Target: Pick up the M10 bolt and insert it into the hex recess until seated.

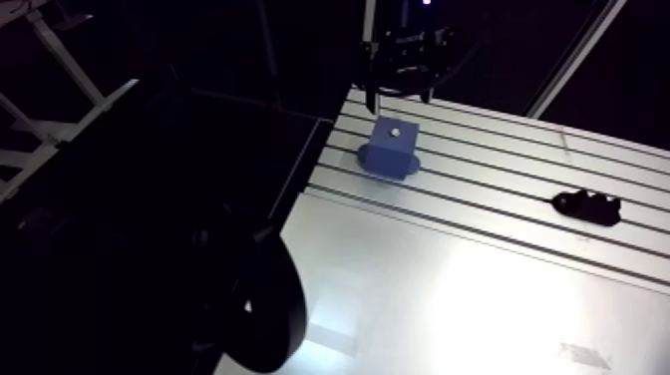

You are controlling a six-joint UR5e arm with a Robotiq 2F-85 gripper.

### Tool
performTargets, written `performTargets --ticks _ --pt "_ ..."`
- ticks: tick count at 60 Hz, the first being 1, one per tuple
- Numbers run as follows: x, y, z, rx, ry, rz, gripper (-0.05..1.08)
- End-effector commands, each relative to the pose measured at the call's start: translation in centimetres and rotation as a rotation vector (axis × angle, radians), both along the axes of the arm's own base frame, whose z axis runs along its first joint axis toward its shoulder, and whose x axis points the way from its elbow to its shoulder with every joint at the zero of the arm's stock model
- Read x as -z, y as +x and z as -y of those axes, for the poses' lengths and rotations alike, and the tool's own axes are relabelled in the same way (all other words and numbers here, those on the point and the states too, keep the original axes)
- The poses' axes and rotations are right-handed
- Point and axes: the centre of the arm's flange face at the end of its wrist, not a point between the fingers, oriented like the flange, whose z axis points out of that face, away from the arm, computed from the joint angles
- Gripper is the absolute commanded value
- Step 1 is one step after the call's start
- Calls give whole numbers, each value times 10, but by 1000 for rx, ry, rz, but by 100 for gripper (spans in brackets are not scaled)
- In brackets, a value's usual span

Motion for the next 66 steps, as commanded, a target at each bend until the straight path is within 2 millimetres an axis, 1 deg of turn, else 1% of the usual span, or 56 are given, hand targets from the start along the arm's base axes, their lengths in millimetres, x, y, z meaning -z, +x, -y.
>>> performTargets --ticks 1,4,6,7,8,9,10,11,12,14,15,16,17,18,19,20,21,22,23,24,25,26,27,29,30,31,34,46,50,59,66 --pt "-6 -1 -3 69 -1 -30 1" --pt "-5 0 -3 83 0 -31 1" --pt "-8 0 -4 101 1 -37 1" --pt "-10 0 -4 114 2 -42 4" --pt "-10 0 -4 114 2 -42 4" --pt "-11 0 -5 129 2 -43 12" --pt "-11 0 -5 129 2 -43 12" --pt "-12 0 -5 152 -1 -45 23" --pt "-12 0 -5 152 -1 -45 23" --pt "-12 1 -5 200 -10 -44 42" --pt "-12 1 -5 200 -10 -44 42" --pt "-13 2 -5 226 -9 -47 52" --pt "-13 2 -5 226 -9 -47 52" --pt "-15 2 -7 251 -8 -52 63" --pt "-15 2 -7 251 -8 -52 63" --pt "-17 3 -10 279 -6 -57 75" --pt "-17 3 -10 279 -6 -57 75" --pt "-19 2 -13 314 0 -63 86" --pt "-19 2 -13 314 0 -63 86" --pt "-21 1 -17 345 1 -72 96" --pt "-21 1 -17 345 1 -72 96" --pt "-24 0 -19 372 -1 -84 101" --pt "-24 0 -19 372 -1 -84 101" --pt "-30 -1 -22 421 -8 -116 106" --pt "-30 -1 -22 421 -8 -116 106" --pt "-34 -2 -24 446 -14 -136 108" --pt "-34 -1 -25 462 -18 -150 108" --pt "-28 8 -26 486 -36 -193 108" --pt "-22 14 -24 494 -32 -187 108" --pt "-22 16 -22 501 -41 -189 108" --pt "-22 25 -17 518 -38 -187 108"
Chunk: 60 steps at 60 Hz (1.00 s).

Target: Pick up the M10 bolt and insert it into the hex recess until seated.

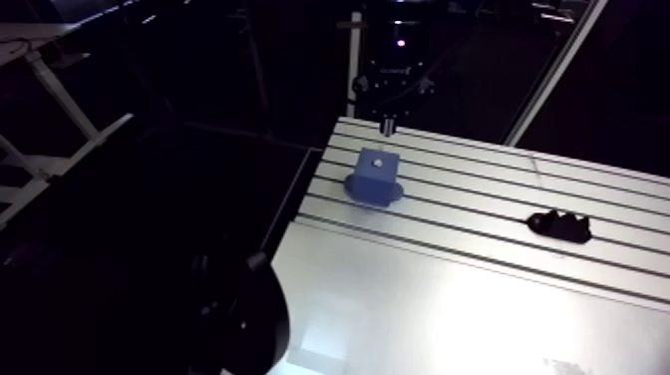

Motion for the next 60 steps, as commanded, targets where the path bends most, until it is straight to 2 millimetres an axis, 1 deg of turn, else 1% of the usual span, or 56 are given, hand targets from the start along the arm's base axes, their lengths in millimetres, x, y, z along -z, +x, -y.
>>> performTargets --ticks 1,18,32,56,60 --pt "2 10 5 20 -3 -1 108" --pt "4 11 4 22 -3 5 108" --pt "11 12 2 25 -3 21 108" --pt "15 13 3 21 -3 28 108" --pt "18 12 3 17 -7 34 108"
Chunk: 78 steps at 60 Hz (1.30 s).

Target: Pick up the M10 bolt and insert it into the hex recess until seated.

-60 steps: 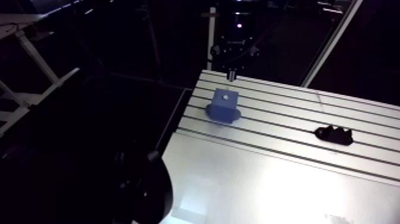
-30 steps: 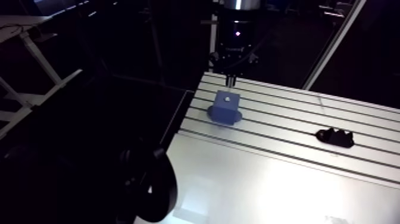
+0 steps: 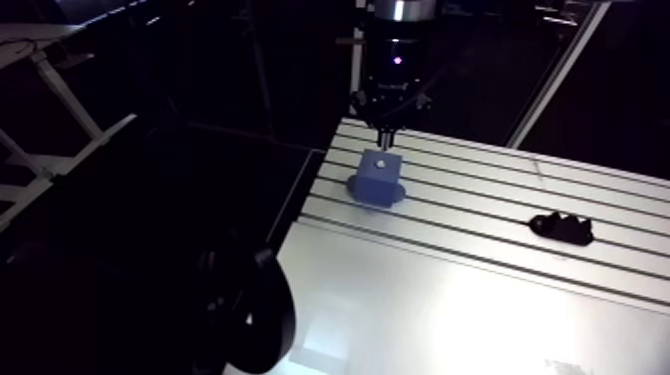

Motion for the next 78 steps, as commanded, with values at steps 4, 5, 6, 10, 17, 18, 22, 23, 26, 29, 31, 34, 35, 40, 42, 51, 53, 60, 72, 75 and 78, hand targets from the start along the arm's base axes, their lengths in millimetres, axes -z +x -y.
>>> performTargets --ticks 4,5,6,10,17,18,22,23,26,29,31,34,35,40,42,51,53,60,72,75,78 --pt "6 1 -1 -6 -1 10 108" --pt "6 1 -1 -6 -1 10 108" --pt "7 1 -1 -6 0 11 108" --pt "10 0 -2 -3 1 14 108" --pt "12 0 -2 -3 1 13 108" --pt "12 0 -2 -4 0 11 108" --pt "15 0 -1 -5 0 13 108" --pt "16 0 -1 -6 1 13 108" --pt "17 0 -1 -6 1 14 108" --pt "19 1 -1 -8 2 19 108" --pt "19 1 -1 -8 2 18 108" --pt "22 2 0 -7 2 22 108" --pt "22 2 0 -7 2 22 108" --pt "25 2 1 -11 2 22 108" --pt "25 1 1 -11 2 22 108" --pt "27 2 2 -12 2 25 108" --pt "27 2 2 -12 2 25 108" --pt "28 2 2 -12 3 27 108" --pt "31 0 3 -14 -1 20 108" --pt "31 0 2 -14 -1 20 108" --pt "31 0 3 -15 -1 20 108"
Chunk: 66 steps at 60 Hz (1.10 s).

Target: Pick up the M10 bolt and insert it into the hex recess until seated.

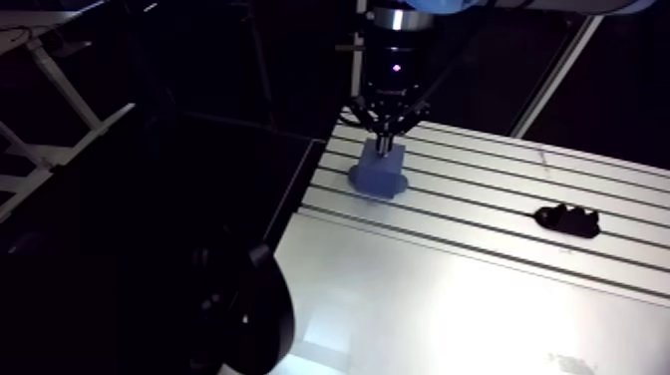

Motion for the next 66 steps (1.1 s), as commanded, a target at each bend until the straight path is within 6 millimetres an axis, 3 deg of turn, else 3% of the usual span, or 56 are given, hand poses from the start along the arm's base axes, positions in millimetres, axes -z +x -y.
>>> performTargets --ticks 1,66 --pt "2 -1 1 -2 -1 -1 108" --pt "7 2 0 -4 2 10 108"
